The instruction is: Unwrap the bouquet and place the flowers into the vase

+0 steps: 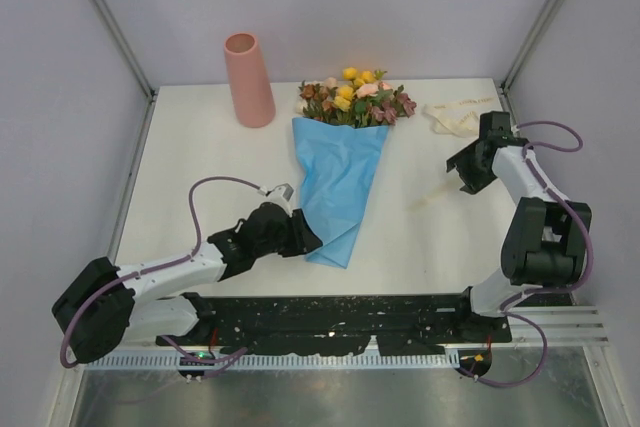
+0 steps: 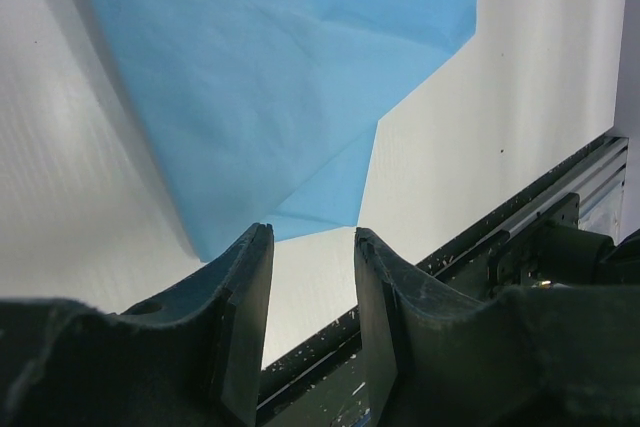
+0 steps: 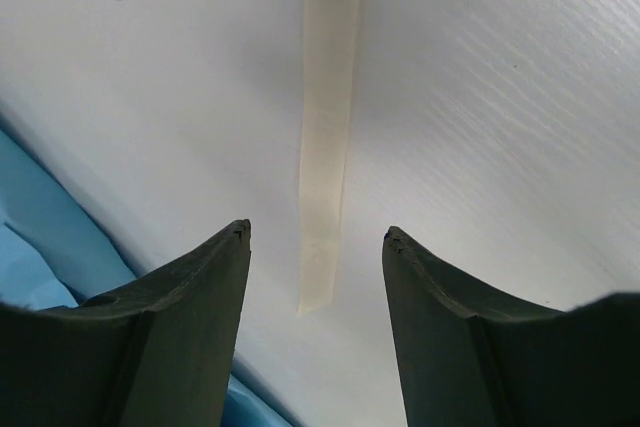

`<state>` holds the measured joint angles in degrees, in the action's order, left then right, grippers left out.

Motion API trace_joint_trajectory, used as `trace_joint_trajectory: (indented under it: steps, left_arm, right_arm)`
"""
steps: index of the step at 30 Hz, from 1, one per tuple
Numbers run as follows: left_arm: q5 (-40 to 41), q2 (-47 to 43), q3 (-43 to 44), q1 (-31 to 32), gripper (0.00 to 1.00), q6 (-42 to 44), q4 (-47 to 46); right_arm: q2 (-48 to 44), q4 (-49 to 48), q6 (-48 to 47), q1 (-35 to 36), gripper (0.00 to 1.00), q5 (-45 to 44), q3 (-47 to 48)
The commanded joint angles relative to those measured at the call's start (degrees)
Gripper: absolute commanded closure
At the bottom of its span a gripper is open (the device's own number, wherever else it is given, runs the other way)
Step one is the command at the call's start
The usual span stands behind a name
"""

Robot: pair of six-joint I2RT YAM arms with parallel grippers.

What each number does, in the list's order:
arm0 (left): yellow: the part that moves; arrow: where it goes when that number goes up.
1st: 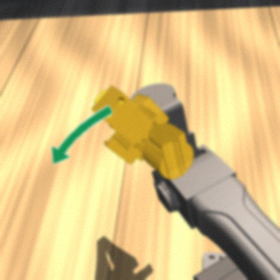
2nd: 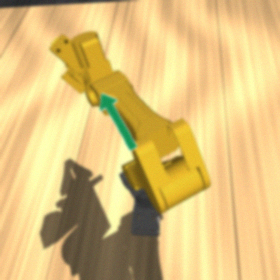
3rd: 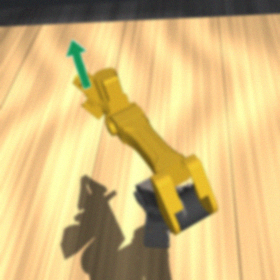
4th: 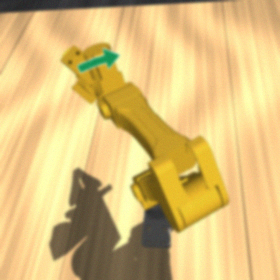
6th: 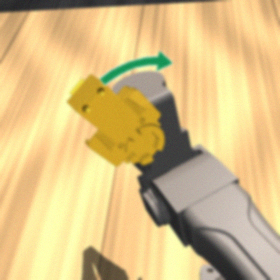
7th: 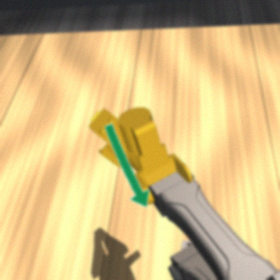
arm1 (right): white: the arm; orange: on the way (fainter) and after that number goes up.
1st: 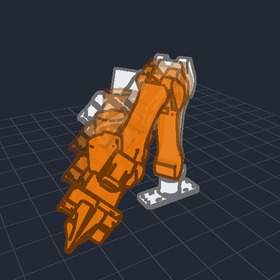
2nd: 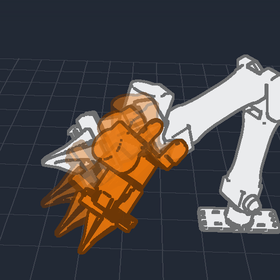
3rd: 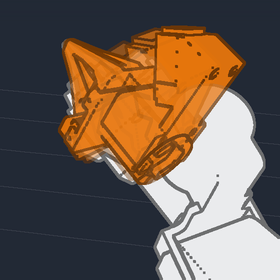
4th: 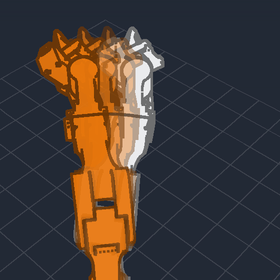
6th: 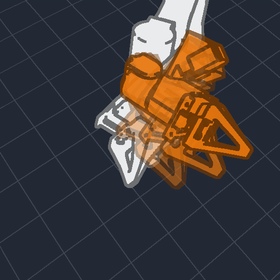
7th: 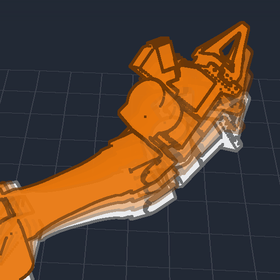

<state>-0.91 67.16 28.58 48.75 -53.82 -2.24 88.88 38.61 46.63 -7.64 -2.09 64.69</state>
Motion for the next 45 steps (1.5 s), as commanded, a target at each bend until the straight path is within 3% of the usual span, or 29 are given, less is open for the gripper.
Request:
trace_joint_trajectory:
  steps: [1, 11, 19, 23, 29, 34, 39, 45]
  left_arm:
    - [3.19, -3.34, -1.68, 0.20, 0.58, -0.23, -0.14]
    - [5.56, -6.25, -1.95, 0.29, 0.58, -0.14, 1.97]
    - [6.09, -8.35, 1.30, 0.29, 0.57, 1.00, 6.53]
    - [9.60, -11.17, 5.42, 0.20, 0.53, 6.34, 12.77]
    - [12.77, -6.52, 13.42, 0.29, 0.49, 12.16, 20.43]
    - [11.63, -3.35, 15.01, 0.29, 0.49, 11.99, 18.94]
    - [11.72, 1.83, 18.69, 0.47, 0.45, 17.60, 18.41]
    - [15.05, 13.16, 30.91, 3.27, 0.38, 24.37, 26.84]
  right_arm:
    - [5.41, -3.98, 5.74, -0.18, 0.40, -2.66, 2.37]
    - [16.49, -4.07, 9.18, -0.27, 0.54, -5.12, 9.05]
    - [20.72, -3.81, 11.28, -0.80, 0.55, -8.81, 11.43]
    - [21.77, -3.45, 12.87, -1.33, 0.54, -9.95, 12.22]
    - [25.11, -2.05, 15.15, -1.59, 0.56, -11.27, 15.82]
    - [29.76, -4.50, 14.81, -2.29, 0.95, -10.40, 23.00]
    - [39.06, -9.60, 13.57, -3.17, 0.95, -5.91, 34.87]
    - [47.69, -13.20, 13.84, -4.05, 0.95, -0.73, 48.67]
